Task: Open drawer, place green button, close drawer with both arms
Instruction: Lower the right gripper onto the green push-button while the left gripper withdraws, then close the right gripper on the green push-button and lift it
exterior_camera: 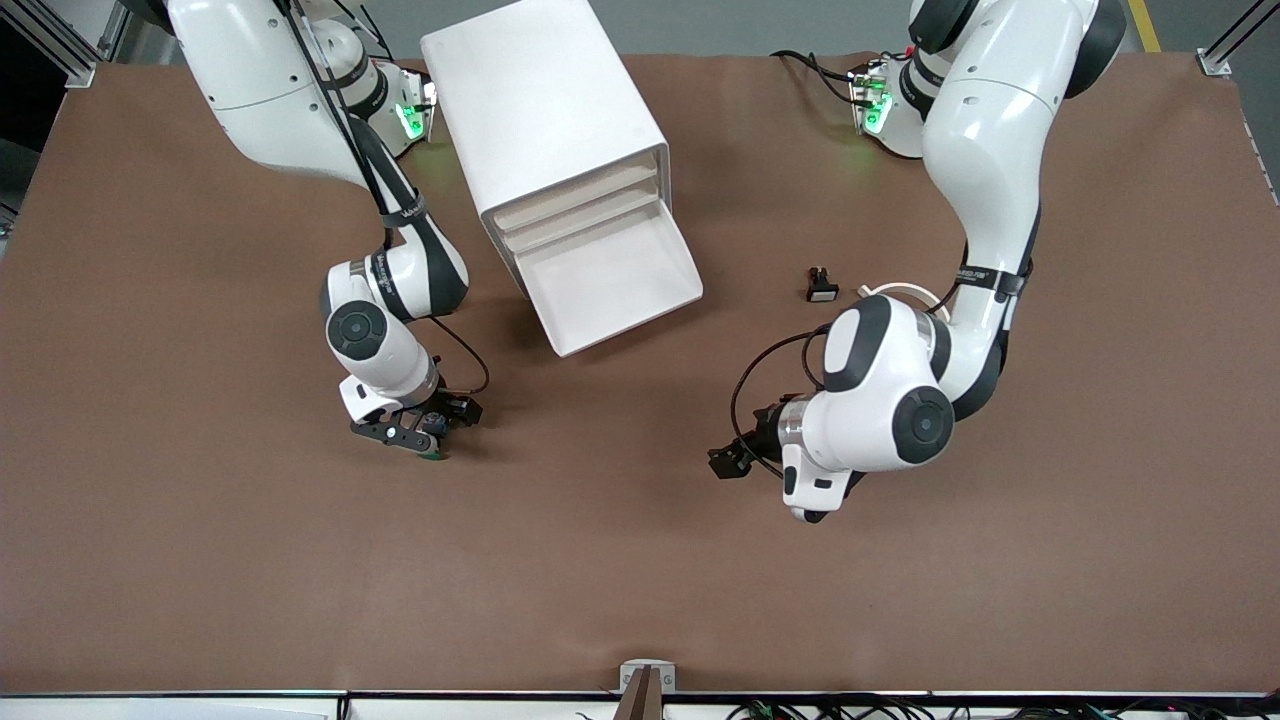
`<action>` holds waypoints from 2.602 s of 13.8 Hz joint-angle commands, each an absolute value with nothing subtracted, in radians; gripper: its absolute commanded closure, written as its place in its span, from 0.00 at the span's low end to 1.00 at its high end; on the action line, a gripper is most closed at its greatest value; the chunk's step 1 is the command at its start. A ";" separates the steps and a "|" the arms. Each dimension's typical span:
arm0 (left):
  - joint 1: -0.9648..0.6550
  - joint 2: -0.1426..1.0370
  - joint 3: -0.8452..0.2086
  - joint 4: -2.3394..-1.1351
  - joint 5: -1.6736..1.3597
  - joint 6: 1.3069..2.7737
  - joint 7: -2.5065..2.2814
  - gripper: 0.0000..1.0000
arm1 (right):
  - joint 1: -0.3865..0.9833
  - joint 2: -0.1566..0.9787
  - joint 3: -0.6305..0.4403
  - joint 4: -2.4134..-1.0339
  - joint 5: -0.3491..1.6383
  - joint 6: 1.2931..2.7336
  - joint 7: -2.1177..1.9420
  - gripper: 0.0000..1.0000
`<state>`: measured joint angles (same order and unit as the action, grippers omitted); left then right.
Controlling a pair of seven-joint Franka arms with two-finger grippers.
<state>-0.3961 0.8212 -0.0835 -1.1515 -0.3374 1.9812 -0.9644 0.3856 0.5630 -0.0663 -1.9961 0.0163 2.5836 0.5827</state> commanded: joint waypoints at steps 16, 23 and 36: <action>-0.491 0.799 -0.078 -1.189 -0.048 2.066 -1.098 0.01 | 0.360 0.623 -0.072 -1.899 0.008 2.568 0.577 0.24; -0.488 0.799 -0.078 -1.190 -0.043 2.062 -1.108 0.01 | 0.373 0.621 -0.071 -1.894 0.011 2.528 0.588 0.24; -0.489 0.799 -0.078 -1.197 0.002 1.891 -1.104 0.01 | 0.367 0.551 -0.069 -1.736 0.025 2.177 0.662 1.00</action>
<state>-0.4849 0.8201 -0.0792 -1.1806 -0.0236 1.9057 -1.0866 0.3710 0.5974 -0.0782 -1.7454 0.0179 2.2355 0.6113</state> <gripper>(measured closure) 0.004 0.586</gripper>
